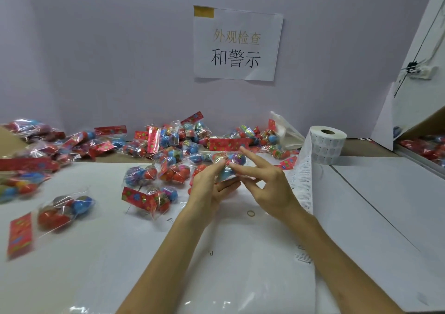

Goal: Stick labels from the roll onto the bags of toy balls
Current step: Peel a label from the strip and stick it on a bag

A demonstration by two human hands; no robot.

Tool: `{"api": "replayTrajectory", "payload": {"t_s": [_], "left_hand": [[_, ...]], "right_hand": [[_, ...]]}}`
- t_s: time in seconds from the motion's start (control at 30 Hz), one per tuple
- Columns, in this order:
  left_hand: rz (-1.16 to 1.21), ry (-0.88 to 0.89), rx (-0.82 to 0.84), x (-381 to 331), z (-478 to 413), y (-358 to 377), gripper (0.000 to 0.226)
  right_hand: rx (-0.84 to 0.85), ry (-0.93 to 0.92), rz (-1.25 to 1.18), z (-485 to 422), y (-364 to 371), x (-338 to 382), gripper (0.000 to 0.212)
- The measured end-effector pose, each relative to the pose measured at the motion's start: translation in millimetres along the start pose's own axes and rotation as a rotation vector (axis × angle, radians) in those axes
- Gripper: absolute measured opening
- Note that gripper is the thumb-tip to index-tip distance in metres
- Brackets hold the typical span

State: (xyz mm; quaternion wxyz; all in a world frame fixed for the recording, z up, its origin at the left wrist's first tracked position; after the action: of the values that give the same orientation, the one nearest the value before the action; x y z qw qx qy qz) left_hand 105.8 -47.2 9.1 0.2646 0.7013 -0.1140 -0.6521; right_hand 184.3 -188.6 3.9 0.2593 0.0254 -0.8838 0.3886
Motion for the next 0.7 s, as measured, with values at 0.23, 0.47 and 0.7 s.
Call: {"api": "replayTrajectory", "payload": {"t_s": [0.23,0.47,0.7], "left_hand": [[-0.023,0.022,-0.063,2.4,-2.6,-3.2,0.035],[-0.182,0.024,0.046,3.6,-3.2,-0.3,0.036],[-0.272,-0.009,0.081,11.0,-4.0,5.0,0.037]], "right_hand": [[0.085,0.114,-0.228,1.1,-7.7,7.3,0.044],[-0.148,0.431,-0.657,-4.2,-15.0,0.2,0.034],[-0.076,0.485,-0.733,-3.7,-12.4,-2.8,0.031]]}}
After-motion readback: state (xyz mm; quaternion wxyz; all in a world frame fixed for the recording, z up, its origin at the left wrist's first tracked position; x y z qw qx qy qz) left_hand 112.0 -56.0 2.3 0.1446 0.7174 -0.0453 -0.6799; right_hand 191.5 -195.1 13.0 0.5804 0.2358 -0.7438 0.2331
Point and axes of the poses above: each hand's wrist, its own z-axis away from the middle knuckle, its own y-axis out of the palm, x = y × z, the point moved 1 cm from there along -z, towards the middle knuckle, and after that the axes turned 11 degrees about x, right-handed, at the moved point
